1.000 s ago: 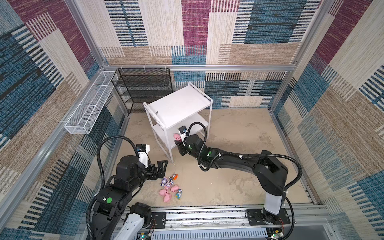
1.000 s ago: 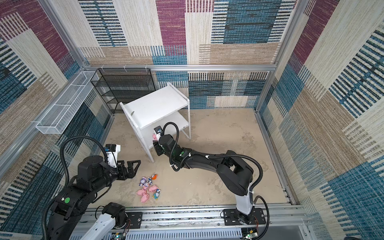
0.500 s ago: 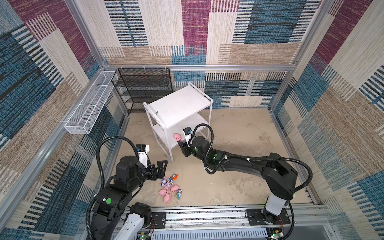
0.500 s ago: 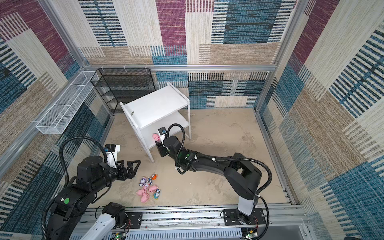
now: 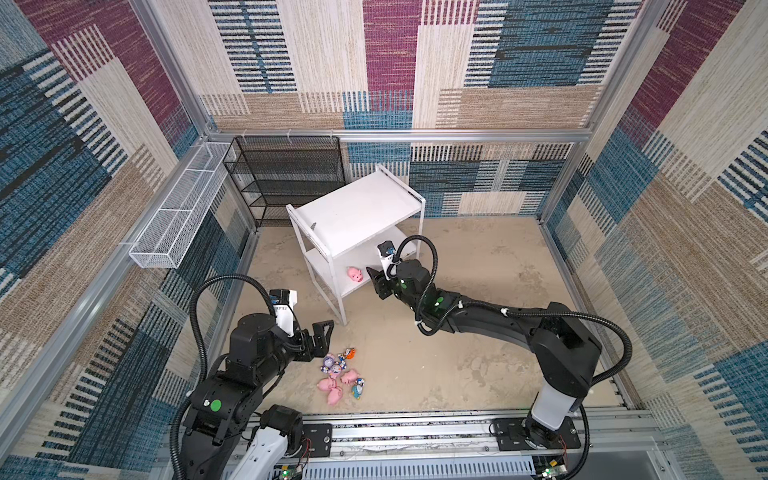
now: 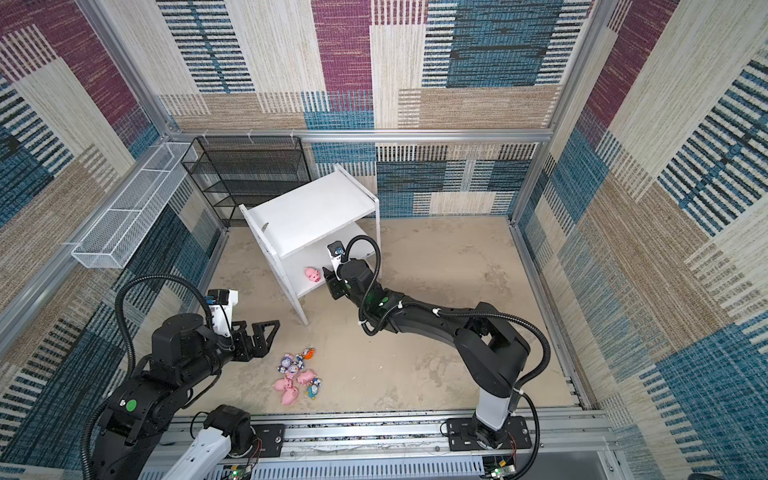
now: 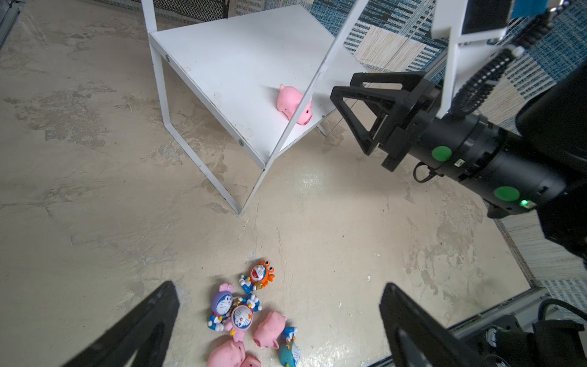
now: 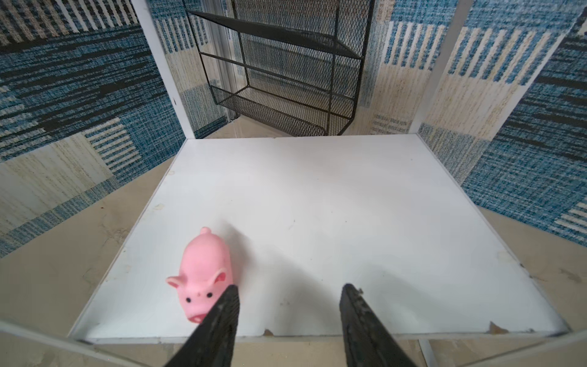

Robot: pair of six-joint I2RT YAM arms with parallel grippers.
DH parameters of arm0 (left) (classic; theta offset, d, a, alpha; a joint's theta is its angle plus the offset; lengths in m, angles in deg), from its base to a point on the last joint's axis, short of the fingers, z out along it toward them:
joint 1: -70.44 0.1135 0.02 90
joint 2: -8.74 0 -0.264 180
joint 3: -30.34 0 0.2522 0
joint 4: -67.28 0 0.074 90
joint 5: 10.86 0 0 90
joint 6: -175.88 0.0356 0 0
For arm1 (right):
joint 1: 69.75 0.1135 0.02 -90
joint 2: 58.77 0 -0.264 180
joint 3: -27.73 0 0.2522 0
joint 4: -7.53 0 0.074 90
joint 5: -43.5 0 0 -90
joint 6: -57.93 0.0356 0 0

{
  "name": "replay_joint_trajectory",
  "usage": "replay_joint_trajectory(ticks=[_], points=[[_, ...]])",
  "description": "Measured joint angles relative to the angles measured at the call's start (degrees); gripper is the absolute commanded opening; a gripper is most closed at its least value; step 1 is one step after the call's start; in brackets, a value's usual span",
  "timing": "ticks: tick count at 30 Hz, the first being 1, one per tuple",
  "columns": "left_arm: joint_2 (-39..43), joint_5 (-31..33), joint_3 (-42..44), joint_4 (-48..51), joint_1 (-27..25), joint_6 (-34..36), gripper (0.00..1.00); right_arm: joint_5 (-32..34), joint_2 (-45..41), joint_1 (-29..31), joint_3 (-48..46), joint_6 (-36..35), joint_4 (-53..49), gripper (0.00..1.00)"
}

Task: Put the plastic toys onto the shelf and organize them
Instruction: 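Open the right gripper to release the pig on the shelf, then move the right gripper back to the pile and grasp another pink pig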

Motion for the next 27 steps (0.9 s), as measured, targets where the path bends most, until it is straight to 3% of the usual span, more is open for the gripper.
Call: replay_joint_trajectory(ticks=[6, 17, 27], points=[[0.0, 0.0, 0.0, 0.0, 0.0, 0.0, 0.99, -1.0, -2.2, 0.1, -2.5, -0.7, -0.9, 0.56], [-0.9, 0.0, 0.3, -0.4, 0.0, 0.0, 0.99, -8.7, -18.3, 7.2, -23.6, -3.3, -2.1, 0.59], [-0.3, 0.0, 0.4, -0.4, 0.0, 0.0, 0.99, -18.3, -10.4, 14.5, -22.6, -5.8, -5.2, 0.59]])
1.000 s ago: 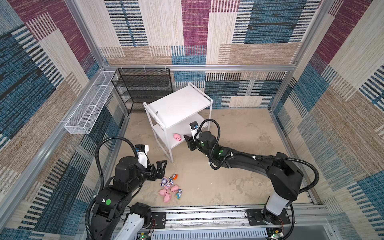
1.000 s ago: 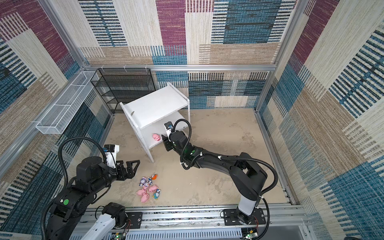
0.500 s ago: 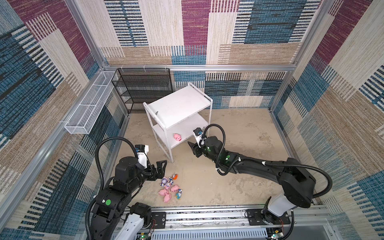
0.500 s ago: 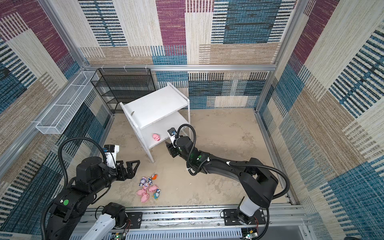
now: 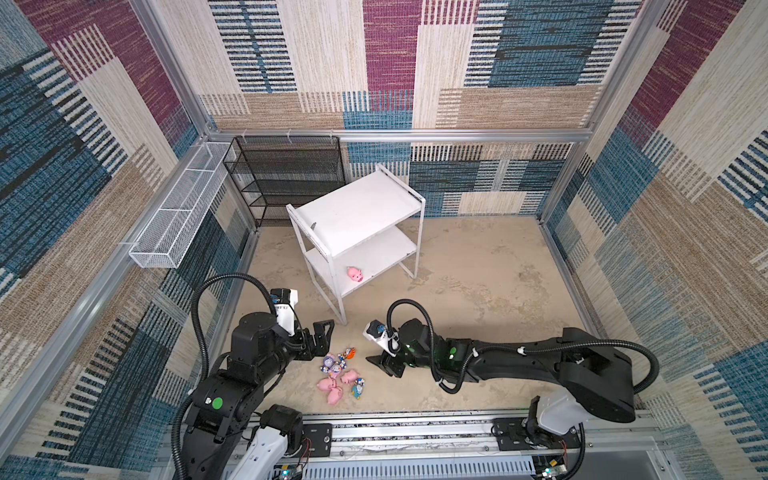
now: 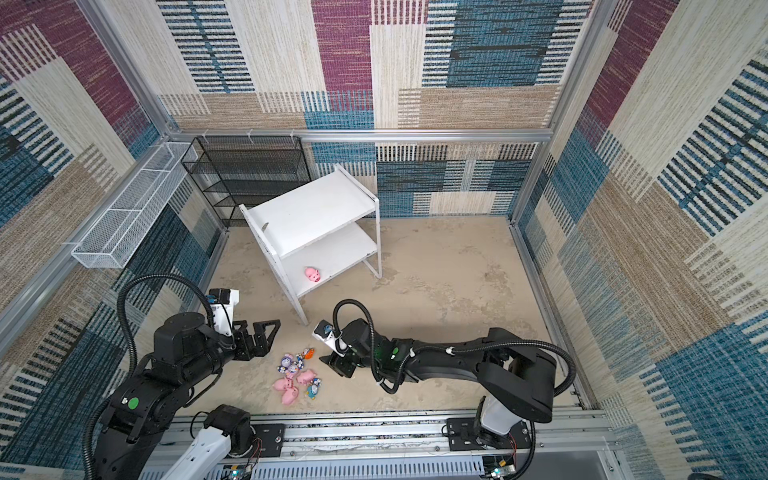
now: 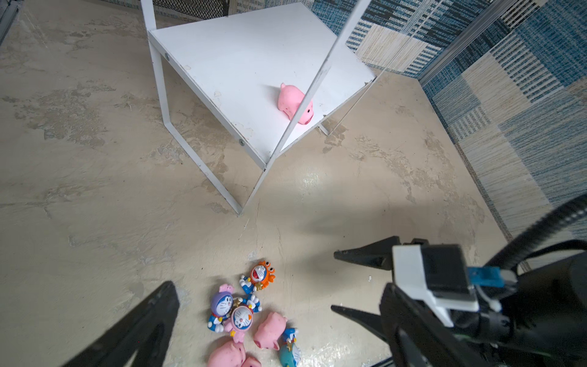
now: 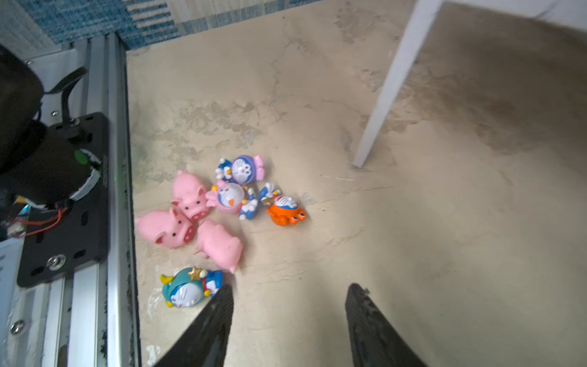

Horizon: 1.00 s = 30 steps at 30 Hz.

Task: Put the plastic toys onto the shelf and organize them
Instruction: 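Move the right gripper back to the pile and grasp another pink pig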

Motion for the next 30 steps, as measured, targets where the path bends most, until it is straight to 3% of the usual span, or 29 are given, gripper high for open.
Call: replay_joint_trajectory(ticks=[10, 30], points=[[0.3, 0.0, 0.0, 0.0, 0.0, 0.0, 0.99, -7.2, 9.1, 1.9, 6.1, -1.9, -2.1, 0.6], [1.1, 0.2, 0.0, 0.0, 0.0, 0.0, 0.99, -8.7, 19.8, 3.6, 15.8, -2.2, -7.5, 0.52]])
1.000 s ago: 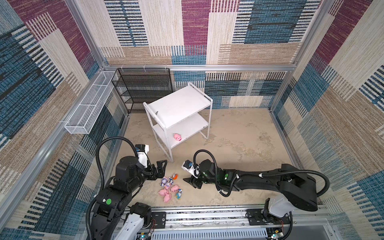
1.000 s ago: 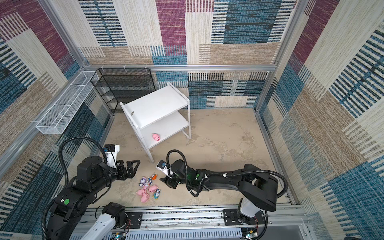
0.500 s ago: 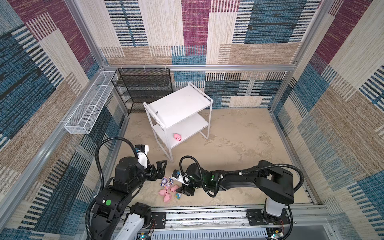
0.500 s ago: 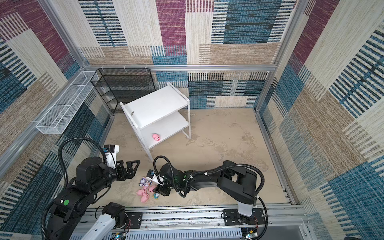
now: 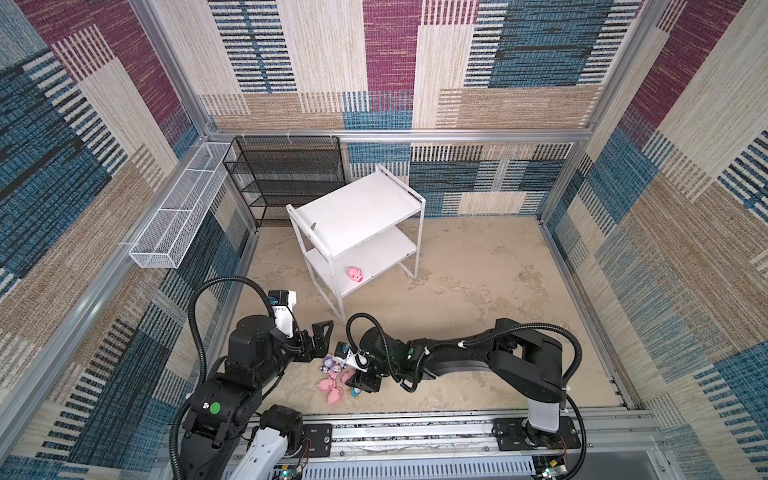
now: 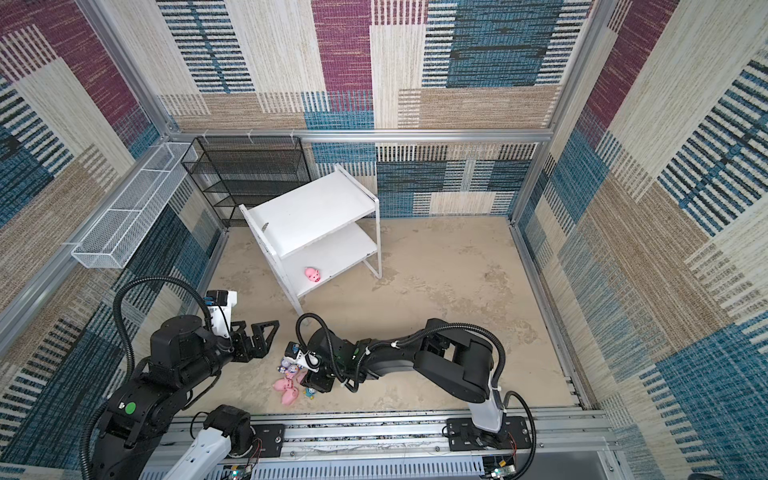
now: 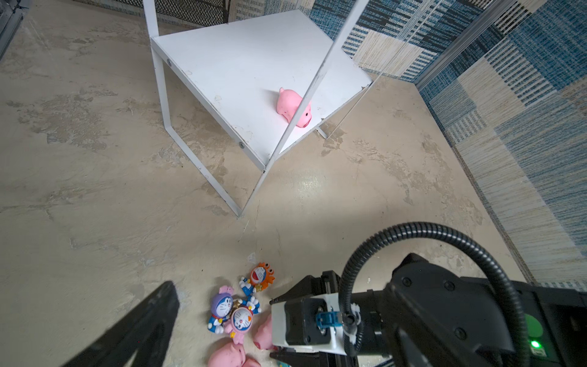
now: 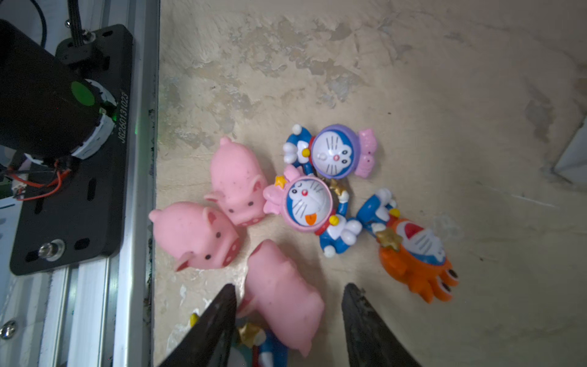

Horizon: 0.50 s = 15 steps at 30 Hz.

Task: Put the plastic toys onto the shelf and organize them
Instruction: 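Move the right gripper back to the pile and grasp another pink pig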

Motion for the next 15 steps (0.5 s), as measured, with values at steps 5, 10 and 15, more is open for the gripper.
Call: replay_joint_trajectory(ticks=[5, 10, 15], points=[[0.1, 0.0, 0.0, 0.0, 0.0, 0.0, 0.99, -0.5, 0.8, 0.0, 0.6, -0.3, -1.5, 0.42], [0.1, -0.1, 0.0, 0.0, 0.0, 0.0, 0.99, -0.5, 0.8, 0.0, 0.8, -0.3, -2.0, 0.35], [-1.5, -1.9, -2.1, 0.5, 0.0, 0.9, 0.99, 1.0, -0.9, 0.0, -0.3, -0.3, -2.0, 0.32]])
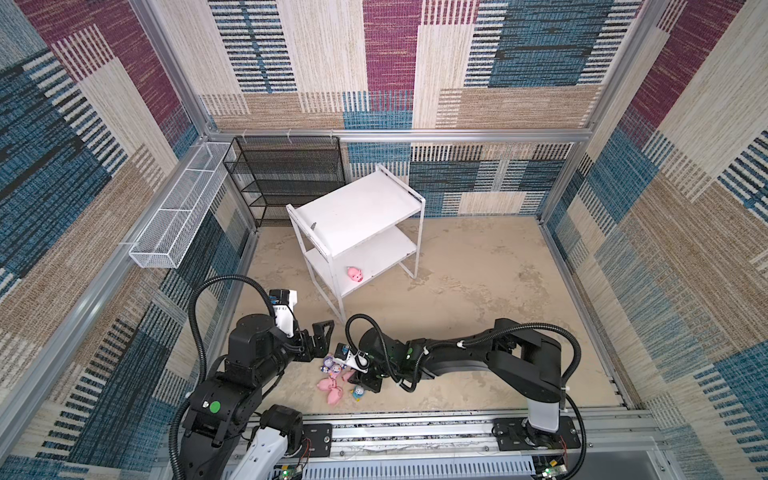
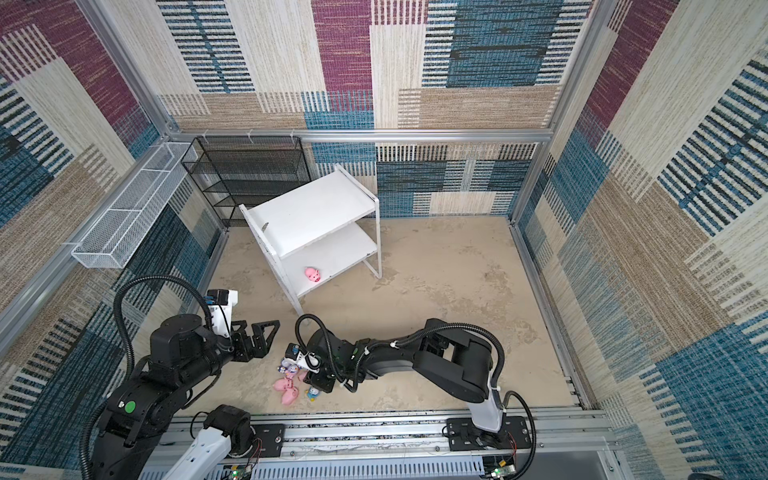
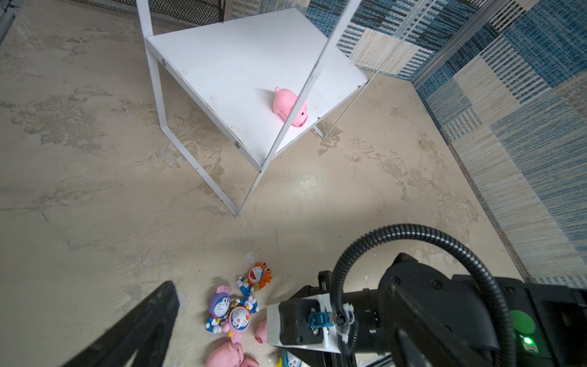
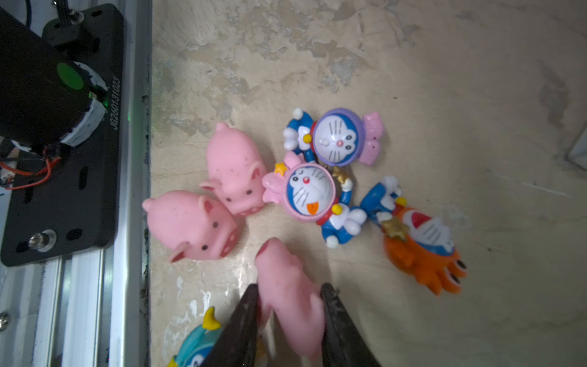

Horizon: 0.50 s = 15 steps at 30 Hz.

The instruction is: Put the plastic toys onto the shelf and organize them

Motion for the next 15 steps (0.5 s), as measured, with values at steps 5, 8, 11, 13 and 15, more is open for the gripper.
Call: replay_joint_trajectory(ticks=[5, 8, 11, 13, 15], points=[[-4.5, -3.3, -6.5, 2.9, 0.0, 1.9, 0.99, 1.1, -2.7, -1.0, -1.9, 0.0, 0.0, 0.31], [-6.6, -5.2, -9.2, 5.4, 0.0, 2.4, 0.99, 1.2, -4.8, -2.7, -3.2, 0.0, -0.5, 0.31], [-7.9, -6.6, -10.8, 7.7, -0.3, 2.8, 0.99, 1.1, -8.2, -5.1, -5.4, 0.3, -1.8, 0.31], [-8.3, -7.4, -11.3, 9.0, -0.8, 3.1, 0.99, 0.7, -10.6, -6.7, -6.9, 0.5, -2.8, 0.32], [-8.5, -7.6, -11.3, 9.6, -1.6, 3.2, 0.99, 0.3, -12.8, -8.5, -8.2, 0.9, -4.4, 0.32]])
